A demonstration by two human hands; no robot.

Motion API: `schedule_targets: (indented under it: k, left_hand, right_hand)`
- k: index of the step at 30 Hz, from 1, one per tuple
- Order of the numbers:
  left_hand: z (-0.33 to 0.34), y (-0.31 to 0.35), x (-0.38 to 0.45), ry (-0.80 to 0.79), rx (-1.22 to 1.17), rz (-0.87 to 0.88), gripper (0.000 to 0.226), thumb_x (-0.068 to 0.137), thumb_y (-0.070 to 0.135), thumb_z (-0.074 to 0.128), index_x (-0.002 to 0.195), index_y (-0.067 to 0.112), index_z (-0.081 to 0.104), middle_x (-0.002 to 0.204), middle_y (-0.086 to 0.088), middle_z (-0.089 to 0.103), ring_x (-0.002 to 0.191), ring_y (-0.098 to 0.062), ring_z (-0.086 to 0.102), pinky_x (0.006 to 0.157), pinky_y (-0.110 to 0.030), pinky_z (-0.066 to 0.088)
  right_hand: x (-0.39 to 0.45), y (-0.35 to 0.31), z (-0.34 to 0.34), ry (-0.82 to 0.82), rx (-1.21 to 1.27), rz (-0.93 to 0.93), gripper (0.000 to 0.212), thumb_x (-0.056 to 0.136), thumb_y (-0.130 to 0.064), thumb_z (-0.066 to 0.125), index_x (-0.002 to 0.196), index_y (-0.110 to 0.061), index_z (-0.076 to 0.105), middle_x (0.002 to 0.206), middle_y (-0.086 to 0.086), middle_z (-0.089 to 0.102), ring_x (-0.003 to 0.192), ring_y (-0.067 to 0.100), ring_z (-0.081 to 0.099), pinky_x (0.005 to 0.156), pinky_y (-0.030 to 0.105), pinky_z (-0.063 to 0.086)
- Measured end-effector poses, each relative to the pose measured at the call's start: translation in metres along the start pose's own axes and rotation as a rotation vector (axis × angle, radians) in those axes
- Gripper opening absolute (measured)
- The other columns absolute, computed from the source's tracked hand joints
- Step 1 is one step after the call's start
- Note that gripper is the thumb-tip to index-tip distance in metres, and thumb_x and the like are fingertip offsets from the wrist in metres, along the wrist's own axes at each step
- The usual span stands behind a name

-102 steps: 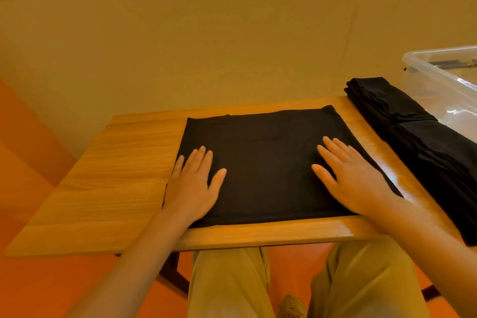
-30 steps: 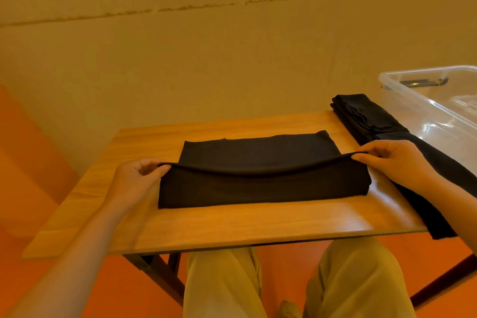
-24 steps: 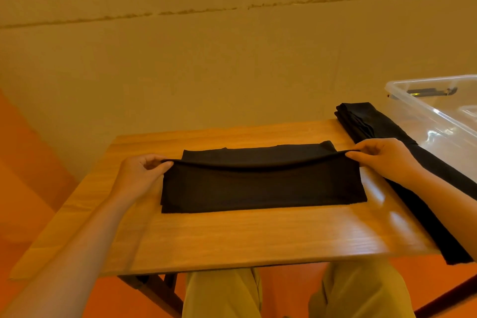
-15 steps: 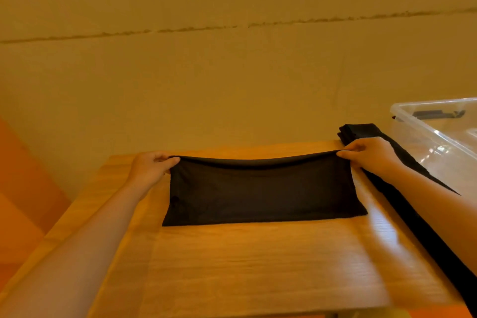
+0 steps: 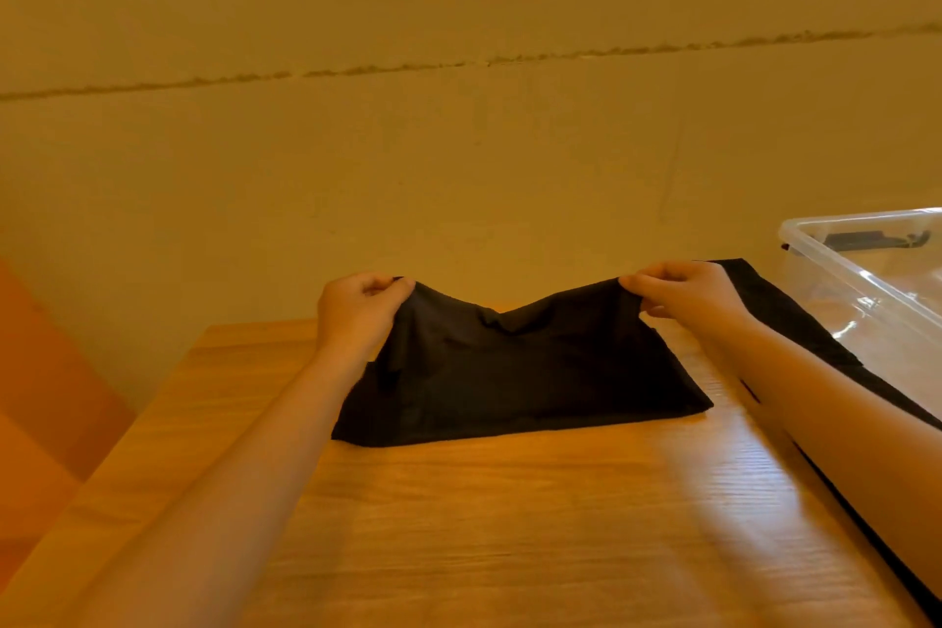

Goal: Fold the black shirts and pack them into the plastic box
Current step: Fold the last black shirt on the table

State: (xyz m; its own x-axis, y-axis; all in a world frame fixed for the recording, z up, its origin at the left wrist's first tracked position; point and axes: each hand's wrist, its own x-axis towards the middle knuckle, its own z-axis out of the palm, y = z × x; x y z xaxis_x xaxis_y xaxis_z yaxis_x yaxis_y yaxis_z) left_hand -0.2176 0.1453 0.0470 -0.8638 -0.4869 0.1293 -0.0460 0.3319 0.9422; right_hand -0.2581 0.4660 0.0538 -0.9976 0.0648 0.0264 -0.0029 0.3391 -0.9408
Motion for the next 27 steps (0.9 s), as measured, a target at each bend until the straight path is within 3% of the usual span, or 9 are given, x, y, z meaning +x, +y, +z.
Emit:
schedule_targets:
  k: [7, 10, 13, 15, 19, 22, 27]
  left_hand:
    - [0.053, 0.03, -0.077, -0.195, -0.023, 0.139, 0.01, 0.084, 0.034, 0.072, 0.081, 0.025, 0.073, 0.078, 0.011, 0.072, 0.077, 0.0, 0.067, 0.074, -0.023, 0.055]
    - [0.063, 0.025, -0.096, -0.179, -0.019, 0.183, 0.013, 0.09, 0.032, 0.065, 0.094, 0.024, 0.075, 0.08, 0.023, 0.066, 0.078, 0.011, 0.061, 0.074, -0.01, 0.049]
    - [0.063, 0.017, -0.108, -0.157, -0.043, 0.228, 0.015, 0.092, 0.027, 0.063, 0.103, 0.024, 0.074, 0.081, 0.031, 0.061, 0.08, 0.02, 0.057, 0.073, -0.002, 0.043]
    - [0.061, 0.013, -0.115, -0.136, -0.019, 0.267, 0.015, 0.093, 0.025, 0.062, 0.104, 0.026, 0.073, 0.083, 0.03, 0.061, 0.084, 0.019, 0.057, 0.073, -0.003, 0.043]
    - [0.063, 0.007, -0.125, -0.049, 0.053, 0.434, 0.018, 0.093, 0.02, 0.062, 0.107, 0.018, 0.074, 0.092, 0.018, 0.065, 0.092, 0.006, 0.06, 0.076, -0.008, 0.047]
    - [0.068, 0.002, -0.132, 0.0, 0.113, 0.493, 0.025, 0.094, 0.021, 0.06, 0.116, 0.014, 0.07, 0.104, 0.009, 0.067, 0.094, -0.002, 0.062, 0.08, -0.016, 0.053]
    - [0.073, -0.008, -0.141, 0.036, 0.186, 0.55, 0.034, 0.094, 0.028, 0.053, 0.12, 0.013, 0.067, 0.105, 0.007, 0.063, 0.093, -0.006, 0.061, 0.076, -0.022, 0.055]
  right_hand:
    - [-0.061, -0.026, 0.059, -0.134, 0.209, 0.011, 0.012, 0.08, -0.029, 0.075, 0.08, -0.018, 0.074, 0.078, -0.003, 0.073, 0.078, 0.01, 0.069, 0.074, 0.025, 0.054]
    - [-0.078, -0.023, 0.073, -0.108, 0.238, -0.019, 0.008, 0.085, -0.028, 0.071, 0.084, -0.022, 0.075, 0.074, -0.009, 0.073, 0.072, 0.001, 0.068, 0.065, 0.02, 0.052]
    - [-0.088, -0.018, 0.076, -0.098, 0.305, 0.01, 0.009, 0.085, -0.027, 0.069, 0.088, -0.022, 0.076, 0.082, -0.008, 0.074, 0.081, 0.004, 0.068, 0.073, 0.021, 0.053]
    - [-0.094, -0.015, 0.077, -0.11, 0.309, 0.012, 0.01, 0.086, -0.025, 0.068, 0.091, -0.021, 0.076, 0.086, -0.008, 0.074, 0.086, 0.005, 0.068, 0.075, 0.021, 0.052]
    - [-0.104, -0.014, 0.081, -0.097, 0.359, 0.019, 0.008, 0.087, -0.022, 0.068, 0.087, -0.024, 0.076, 0.082, -0.012, 0.073, 0.081, -0.002, 0.067, 0.063, 0.013, 0.051]
    - [-0.11, -0.011, 0.084, -0.071, 0.395, 0.005, 0.009, 0.087, -0.021, 0.067, 0.087, -0.025, 0.076, 0.083, -0.011, 0.074, 0.083, 0.001, 0.068, 0.071, 0.019, 0.054]
    - [-0.119, -0.006, 0.085, -0.102, 0.48, 0.046, 0.01, 0.088, -0.019, 0.065, 0.089, -0.022, 0.075, 0.083, -0.01, 0.074, 0.081, -0.002, 0.068, 0.06, 0.009, 0.049]
